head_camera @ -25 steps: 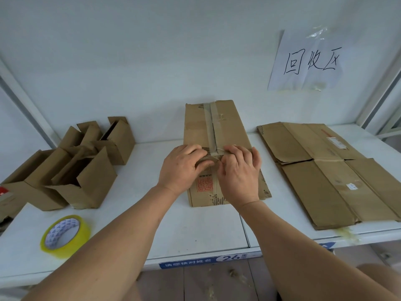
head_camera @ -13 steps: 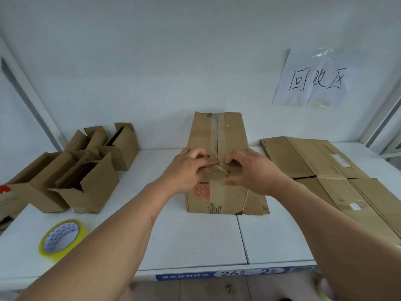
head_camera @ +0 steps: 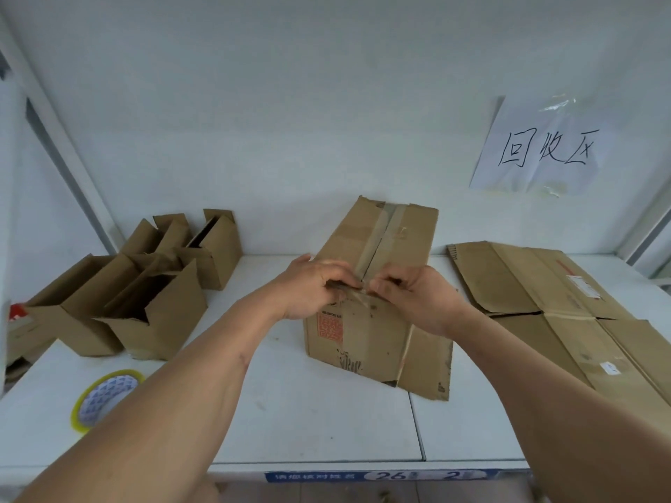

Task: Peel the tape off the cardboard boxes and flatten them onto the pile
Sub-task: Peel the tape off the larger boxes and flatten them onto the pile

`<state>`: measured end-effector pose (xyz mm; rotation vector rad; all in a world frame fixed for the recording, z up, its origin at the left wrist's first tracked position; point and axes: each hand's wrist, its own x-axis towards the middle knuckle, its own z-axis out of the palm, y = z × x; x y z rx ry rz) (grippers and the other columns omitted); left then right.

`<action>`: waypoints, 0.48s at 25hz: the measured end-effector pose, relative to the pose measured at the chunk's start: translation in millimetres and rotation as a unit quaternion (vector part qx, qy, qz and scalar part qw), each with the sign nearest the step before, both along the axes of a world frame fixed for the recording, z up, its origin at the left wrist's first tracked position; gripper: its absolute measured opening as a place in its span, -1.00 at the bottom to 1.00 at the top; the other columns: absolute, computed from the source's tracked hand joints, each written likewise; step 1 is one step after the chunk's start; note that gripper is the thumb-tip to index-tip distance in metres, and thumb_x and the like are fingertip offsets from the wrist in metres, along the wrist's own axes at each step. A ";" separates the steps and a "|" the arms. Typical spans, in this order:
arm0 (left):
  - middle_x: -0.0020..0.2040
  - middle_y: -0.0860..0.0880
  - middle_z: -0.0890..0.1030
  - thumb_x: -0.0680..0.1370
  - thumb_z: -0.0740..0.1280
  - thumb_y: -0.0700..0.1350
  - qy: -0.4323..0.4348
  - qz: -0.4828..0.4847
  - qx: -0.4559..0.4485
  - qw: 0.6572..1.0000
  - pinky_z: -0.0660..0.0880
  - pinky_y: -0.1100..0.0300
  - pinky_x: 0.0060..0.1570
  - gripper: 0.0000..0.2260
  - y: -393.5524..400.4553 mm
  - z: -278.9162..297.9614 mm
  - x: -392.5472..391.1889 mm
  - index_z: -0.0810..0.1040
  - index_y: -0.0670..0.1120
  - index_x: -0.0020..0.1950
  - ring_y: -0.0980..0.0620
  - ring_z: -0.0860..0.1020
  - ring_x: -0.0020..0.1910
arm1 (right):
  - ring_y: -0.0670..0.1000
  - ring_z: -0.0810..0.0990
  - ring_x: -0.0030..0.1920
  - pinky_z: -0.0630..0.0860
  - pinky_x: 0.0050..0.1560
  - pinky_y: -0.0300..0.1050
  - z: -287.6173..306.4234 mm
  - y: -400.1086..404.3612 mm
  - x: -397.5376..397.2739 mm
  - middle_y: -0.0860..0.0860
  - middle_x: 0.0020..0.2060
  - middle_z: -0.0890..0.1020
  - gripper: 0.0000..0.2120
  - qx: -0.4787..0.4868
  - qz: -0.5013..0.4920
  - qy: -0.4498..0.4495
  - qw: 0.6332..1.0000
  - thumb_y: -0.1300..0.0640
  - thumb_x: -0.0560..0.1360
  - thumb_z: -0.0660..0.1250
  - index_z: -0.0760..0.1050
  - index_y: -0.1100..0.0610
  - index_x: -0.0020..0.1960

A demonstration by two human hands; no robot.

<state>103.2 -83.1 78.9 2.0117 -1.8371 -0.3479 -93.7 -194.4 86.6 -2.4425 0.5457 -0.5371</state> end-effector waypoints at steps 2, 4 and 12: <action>0.22 0.36 0.45 0.59 0.33 -0.03 0.025 0.013 0.006 1.000 -0.09 -0.04 0.50 -0.78 1.2 0.3 6.0 0.57 0.25 0.18 0.28 0.31 0.38 | -0.15 0.57 -0.06 0.53 -0.01 -0.15 10.8 3.3 2.5 -0.21 -0.13 0.63 -0.88 0.088 -0.010 0.041 0.995 -0.07 0.58 0.27 0.57 -0.12 -0.04; 0.19 0.36 0.48 0.57 0.34 0.02 0.039 0.022 -0.003 0.999 -0.07 -0.09 0.48 -0.81 3.1 -0.5 7.1 0.57 0.30 0.12 0.28 0.31 0.38 | -0.16 0.54 0.01 0.52 0.06 -0.13 14.7 5.4 3.9 -0.25 -0.04 0.58 -0.82 0.046 0.008 0.098 0.994 -0.17 0.49 0.36 0.51 -0.15 0.05; 0.17 0.33 0.55 0.51 0.44 -0.01 0.169 0.039 -0.077 0.982 0.04 -0.03 0.49 -0.90 5.9 -18.1 1.2 0.61 0.21 -0.07 0.18 0.19 0.49 | -0.15 0.51 -0.06 0.51 0.09 -0.03 7.2 1.7 11.7 -0.22 -0.07 0.55 -0.81 -0.029 0.037 0.098 0.994 -0.11 0.39 0.49 0.60 -0.15 -0.01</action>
